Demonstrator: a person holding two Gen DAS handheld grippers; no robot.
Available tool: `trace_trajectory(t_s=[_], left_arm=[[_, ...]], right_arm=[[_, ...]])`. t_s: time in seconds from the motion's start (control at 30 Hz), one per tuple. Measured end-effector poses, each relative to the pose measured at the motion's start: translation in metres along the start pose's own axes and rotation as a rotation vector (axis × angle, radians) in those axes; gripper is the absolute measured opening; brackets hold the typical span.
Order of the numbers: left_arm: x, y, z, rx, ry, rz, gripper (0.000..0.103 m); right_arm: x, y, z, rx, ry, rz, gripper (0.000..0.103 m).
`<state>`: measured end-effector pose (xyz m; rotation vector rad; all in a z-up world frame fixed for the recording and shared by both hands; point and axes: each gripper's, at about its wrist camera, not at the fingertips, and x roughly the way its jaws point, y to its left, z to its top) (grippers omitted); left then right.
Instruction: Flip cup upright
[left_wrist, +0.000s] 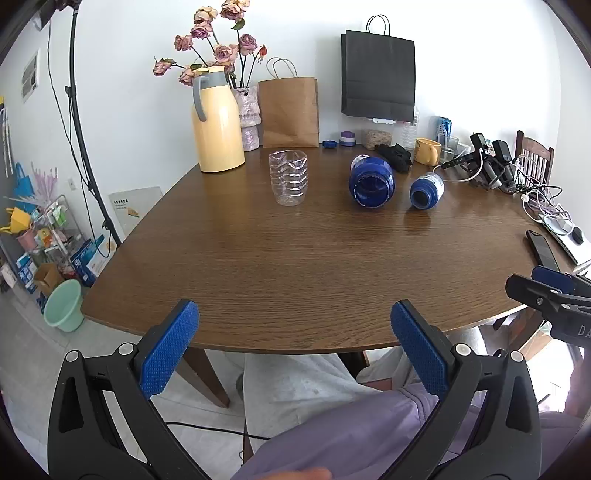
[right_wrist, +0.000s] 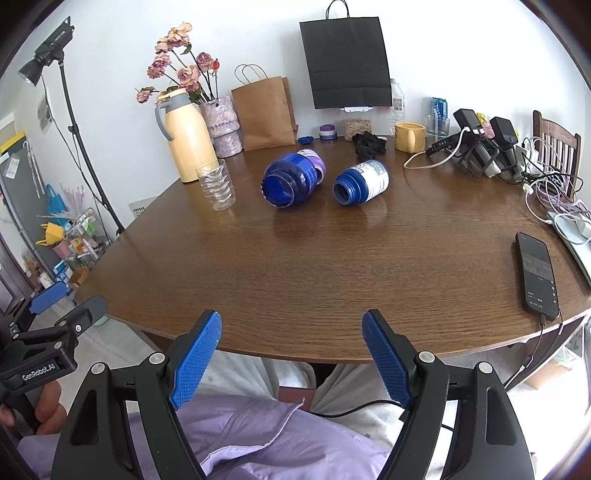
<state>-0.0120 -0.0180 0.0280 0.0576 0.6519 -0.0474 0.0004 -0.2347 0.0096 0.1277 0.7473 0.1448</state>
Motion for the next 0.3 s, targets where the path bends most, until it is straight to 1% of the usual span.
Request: trace_trajectory(t_s=[0.3], left_arm=[[0.0014, 0.0011, 0.0015, -0.001, 0.005, 0.002, 0.103]], right_arm=[[-0.001, 0.0012, 0.0002, 0.002, 0.002, -0.001, 0.082]])
